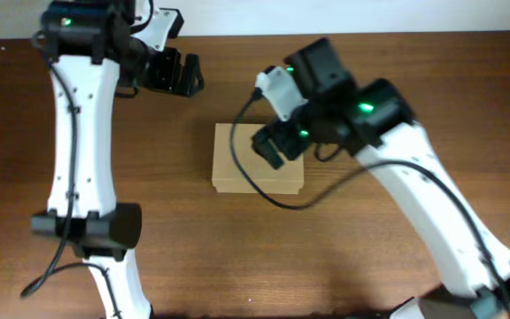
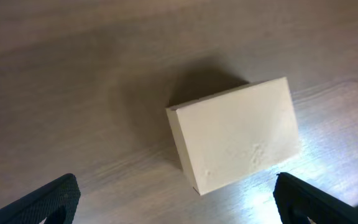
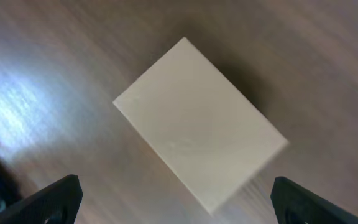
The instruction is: Pack container
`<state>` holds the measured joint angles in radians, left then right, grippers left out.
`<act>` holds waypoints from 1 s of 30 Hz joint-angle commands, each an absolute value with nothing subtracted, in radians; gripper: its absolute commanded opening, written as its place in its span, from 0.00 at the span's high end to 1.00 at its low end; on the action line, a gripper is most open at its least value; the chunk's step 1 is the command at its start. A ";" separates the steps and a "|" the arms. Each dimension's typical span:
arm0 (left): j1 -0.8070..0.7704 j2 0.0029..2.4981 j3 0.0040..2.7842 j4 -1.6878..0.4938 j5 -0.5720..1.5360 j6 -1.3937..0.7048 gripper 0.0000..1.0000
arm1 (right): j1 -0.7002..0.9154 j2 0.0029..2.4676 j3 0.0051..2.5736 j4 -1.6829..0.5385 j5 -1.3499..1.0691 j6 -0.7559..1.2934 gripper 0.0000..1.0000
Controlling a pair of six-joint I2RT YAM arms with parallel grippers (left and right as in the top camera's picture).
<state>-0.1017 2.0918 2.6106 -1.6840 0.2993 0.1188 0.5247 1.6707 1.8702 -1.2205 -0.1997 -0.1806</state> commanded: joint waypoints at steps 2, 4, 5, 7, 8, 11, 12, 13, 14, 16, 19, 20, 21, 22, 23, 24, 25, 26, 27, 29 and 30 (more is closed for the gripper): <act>-0.099 1.990 2.604 -1.687 0.279 0.118 0.00 | 0.443 1.524 1.853 -1.256 -0.208 -0.254 0.01; -0.099 1.949 2.560 -1.687 0.265 0.117 0.00 | 0.394 1.461 1.824 -1.271 -0.224 -0.259 0.01; -0.099 1.923 2.527 -1.687 0.260 0.118 0.00 | 0.370 1.430 1.806 -1.273 -0.229 -0.259 0.01; -0.099 1.869 2.450 -1.687 0.243 0.118 0.00 | 0.325 1.362 1.760 -1.272 -0.239 -0.263 0.01; -0.099 1.838 2.402 -1.687 0.237 0.118 0.00 | 0.301 1.322 1.728 -1.272 -0.250 -0.277 0.01; -0.099 1.744 2.263 -1.687 0.221 0.118 0.01 | 0.251 1.206 1.624 -1.263 -0.284 -0.306 0.01; -0.099 1.713 2.217 -1.684 0.220 0.118 0.00 | 0.238 1.165 1.583 -1.255 -0.287 -0.308 0.01; -0.099 1.679 2.171 -1.679 0.220 0.118 0.00 | 0.228 1.122 1.537 -1.243 -0.288 -0.308 0.01; -0.099 1.639 2.118 -1.669 0.220 0.117 0.00 | 0.220 1.077 1.488 -1.227 -0.289 -0.307 0.01; -0.099 1.556 2.015 -1.634 0.221 0.100 0.00 | 0.212 0.985 1.386 -1.187 -0.309 -0.307 0.01; -0.099 1.416 1.859 -1.560 0.236 0.070 0.00 | 0.209 0.838 1.245 -1.124 -0.350 -0.291 0.01; -0.099 1.362 1.801 -1.531 0.245 0.063 0.00 | 0.209 0.794 1.209 -1.108 -0.349 -0.271 0.01; -0.099 1.315 1.751 -1.505 0.250 0.052 0.00 | 0.209 0.753 1.177 -1.097 -0.348 -0.257 0.01; -0.099 1.265 1.701 -1.481 0.251 0.039 0.00 | 0.209 0.715 1.150 -1.088 -0.348 -0.249 0.01; -0.099 1.208 1.645 -1.457 0.252 0.027 0.00 | 0.209 0.681 1.129 -1.085 -0.348 -0.249 0.01; -0.099 1.152 1.592 -1.438 0.251 0.012 0.00 | 0.209 0.651 1.113 -1.085 -0.348 -0.250 0.01; -0.099 1.105 1.550 -1.427 0.253 0.004 0.01 | 0.209 0.626 1.100 -1.086 -0.348 -0.250 0.01; -0.099 1.052 1.502 -1.416 0.255 -0.006 0.00 | 0.209 0.607 1.092 -1.087 -0.348 -0.250 0.01; -0.098 1.008 1.463 -1.406 0.255 -0.015 0.00 | 0.209 0.593 1.089 -1.087 -0.348 -0.250 0.01; -0.098 0.917 1.391 -1.388 0.255 -0.042 0.00 | 0.209 0.579 1.088 -1.085 -0.348 -0.250 0.01; -0.098 0.873 1.361 -1.382 0.254 -0.056 0.00 | 0.209 0.578 1.088 -1.086 -0.348 -0.250 0.01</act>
<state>-0.1017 0.9489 1.4303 -1.3964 0.2394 0.0013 0.2165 0.5819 1.1011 -1.0916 -0.3321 -0.2623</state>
